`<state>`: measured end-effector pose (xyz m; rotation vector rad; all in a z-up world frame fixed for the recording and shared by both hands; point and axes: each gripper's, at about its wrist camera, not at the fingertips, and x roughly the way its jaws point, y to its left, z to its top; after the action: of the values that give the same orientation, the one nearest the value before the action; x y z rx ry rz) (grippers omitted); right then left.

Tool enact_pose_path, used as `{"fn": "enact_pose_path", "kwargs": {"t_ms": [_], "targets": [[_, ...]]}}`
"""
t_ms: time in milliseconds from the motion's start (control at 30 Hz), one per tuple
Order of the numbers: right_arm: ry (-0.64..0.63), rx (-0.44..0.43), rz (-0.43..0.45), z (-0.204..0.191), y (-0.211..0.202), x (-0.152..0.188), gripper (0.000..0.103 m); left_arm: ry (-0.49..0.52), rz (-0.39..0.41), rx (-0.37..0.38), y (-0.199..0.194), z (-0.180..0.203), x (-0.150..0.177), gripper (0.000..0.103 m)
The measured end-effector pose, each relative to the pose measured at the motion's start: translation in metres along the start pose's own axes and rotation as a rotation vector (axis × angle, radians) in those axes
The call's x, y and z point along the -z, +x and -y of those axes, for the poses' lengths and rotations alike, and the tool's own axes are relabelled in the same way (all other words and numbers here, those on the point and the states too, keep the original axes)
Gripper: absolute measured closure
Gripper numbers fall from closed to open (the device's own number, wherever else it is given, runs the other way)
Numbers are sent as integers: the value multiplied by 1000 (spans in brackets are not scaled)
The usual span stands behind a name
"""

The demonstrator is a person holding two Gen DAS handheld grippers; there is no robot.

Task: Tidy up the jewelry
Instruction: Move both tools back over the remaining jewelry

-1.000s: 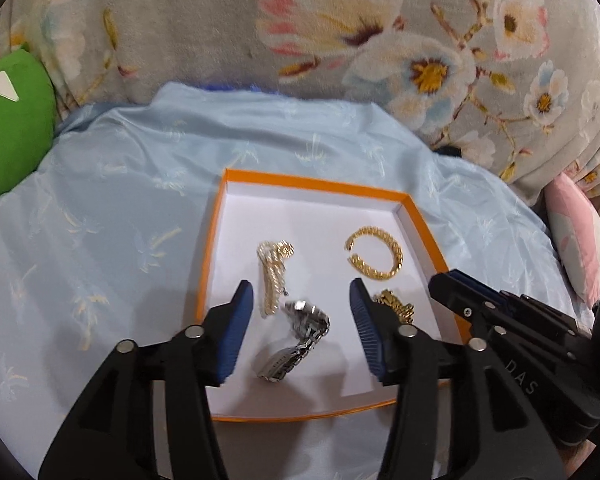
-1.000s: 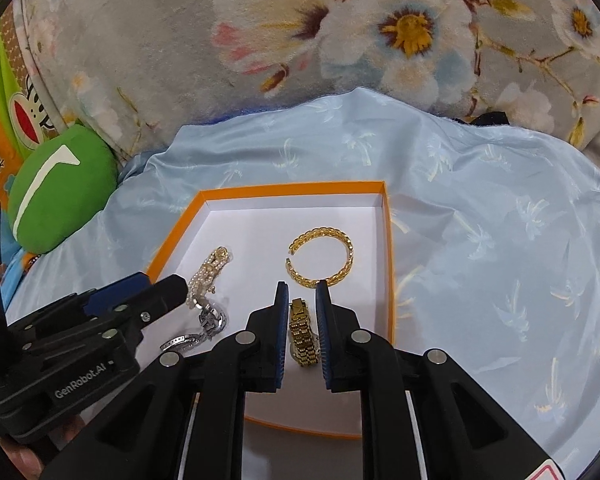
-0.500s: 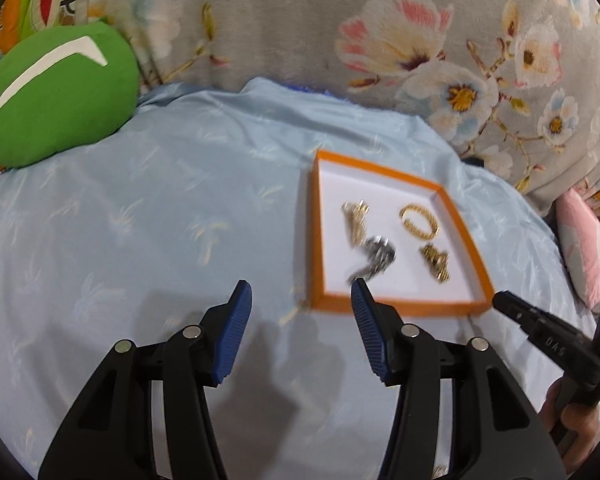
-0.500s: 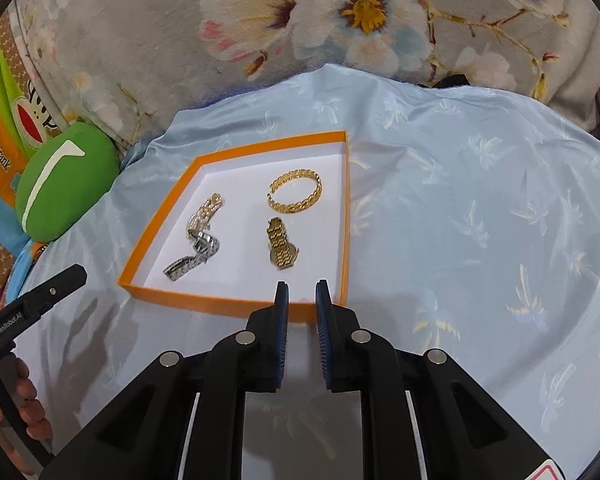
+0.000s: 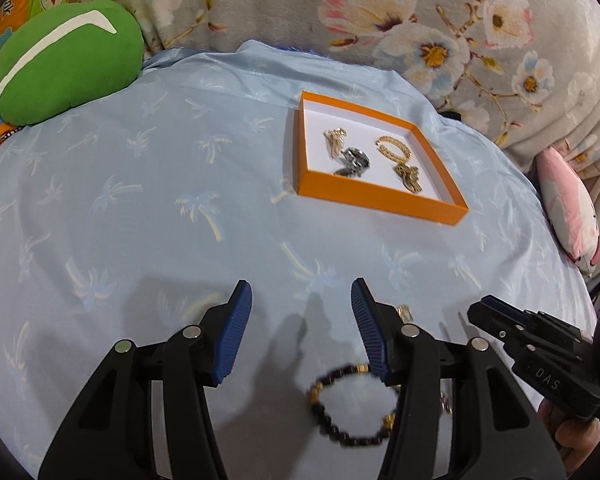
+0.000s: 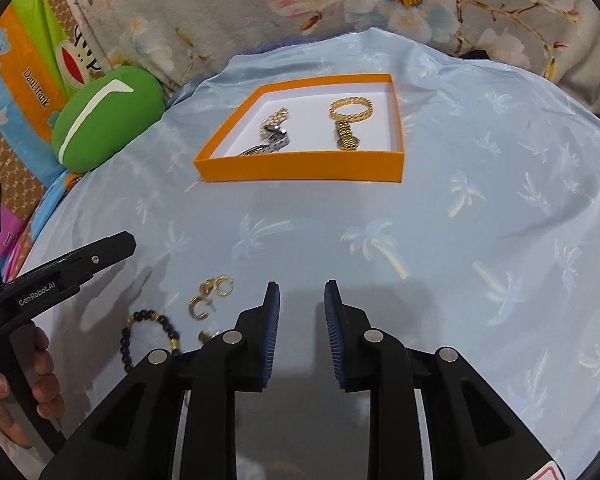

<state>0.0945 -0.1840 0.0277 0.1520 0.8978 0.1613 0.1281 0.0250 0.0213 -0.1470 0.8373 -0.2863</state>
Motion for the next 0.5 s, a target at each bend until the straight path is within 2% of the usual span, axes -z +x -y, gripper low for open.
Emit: {"fn": "enact_pose_path", "kwargs": {"t_ms": [267,500], "targets": [[-52,-16,-18,-26,-12,24,79,1,-37,-4,-20,-2,32,52],[-35,-9,-37,-27,-19,40,79,3,-77,0,-16,2,45,52]]}}
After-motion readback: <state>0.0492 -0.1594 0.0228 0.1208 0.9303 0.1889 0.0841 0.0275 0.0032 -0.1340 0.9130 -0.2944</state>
